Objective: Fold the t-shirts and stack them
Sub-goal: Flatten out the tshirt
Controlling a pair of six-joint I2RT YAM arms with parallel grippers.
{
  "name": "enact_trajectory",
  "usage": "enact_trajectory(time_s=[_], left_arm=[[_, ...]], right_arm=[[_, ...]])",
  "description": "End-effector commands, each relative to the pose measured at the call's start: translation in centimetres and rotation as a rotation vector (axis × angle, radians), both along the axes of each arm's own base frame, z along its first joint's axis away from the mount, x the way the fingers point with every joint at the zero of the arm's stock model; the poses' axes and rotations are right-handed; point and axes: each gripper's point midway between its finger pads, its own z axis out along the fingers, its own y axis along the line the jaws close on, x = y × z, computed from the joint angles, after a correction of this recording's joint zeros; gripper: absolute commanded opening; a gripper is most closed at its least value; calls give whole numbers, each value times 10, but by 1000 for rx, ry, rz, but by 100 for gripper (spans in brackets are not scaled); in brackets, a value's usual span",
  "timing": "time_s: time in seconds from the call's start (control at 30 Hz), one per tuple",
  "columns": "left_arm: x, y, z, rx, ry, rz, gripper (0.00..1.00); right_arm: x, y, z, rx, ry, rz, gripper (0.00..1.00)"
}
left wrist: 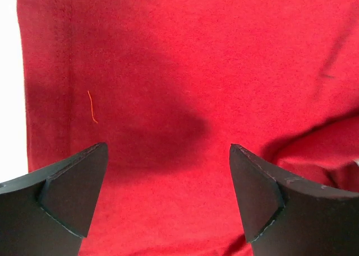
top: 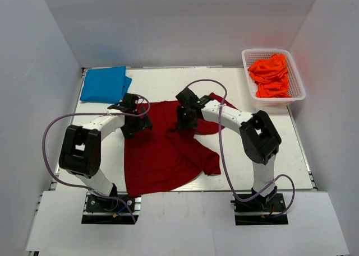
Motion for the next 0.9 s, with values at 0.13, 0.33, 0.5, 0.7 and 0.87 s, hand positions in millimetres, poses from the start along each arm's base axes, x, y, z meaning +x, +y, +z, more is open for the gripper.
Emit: enact_trajectory(time_s=[0.13, 0.33, 0.5, 0.7, 0.87], left_arm=[[-8, 14, -46, 85, 104, 47, 99], [-29, 55, -66, 265, 263, 192, 99], [-15, 66, -75, 295, 285, 236, 99], [15, 76, -69, 338, 260, 236, 99], [36, 73, -59, 334, 213, 208, 99]], right_arm=[[19, -9, -7, -48, -8, -108, 0], [12, -122, 18, -264, -58, -349, 0], [-20, -230, 0, -461, -6, -507, 0], [-38, -325, -4, -689, 33, -744, 0], [-41, -390, 6, -773, 57, -912, 7]])
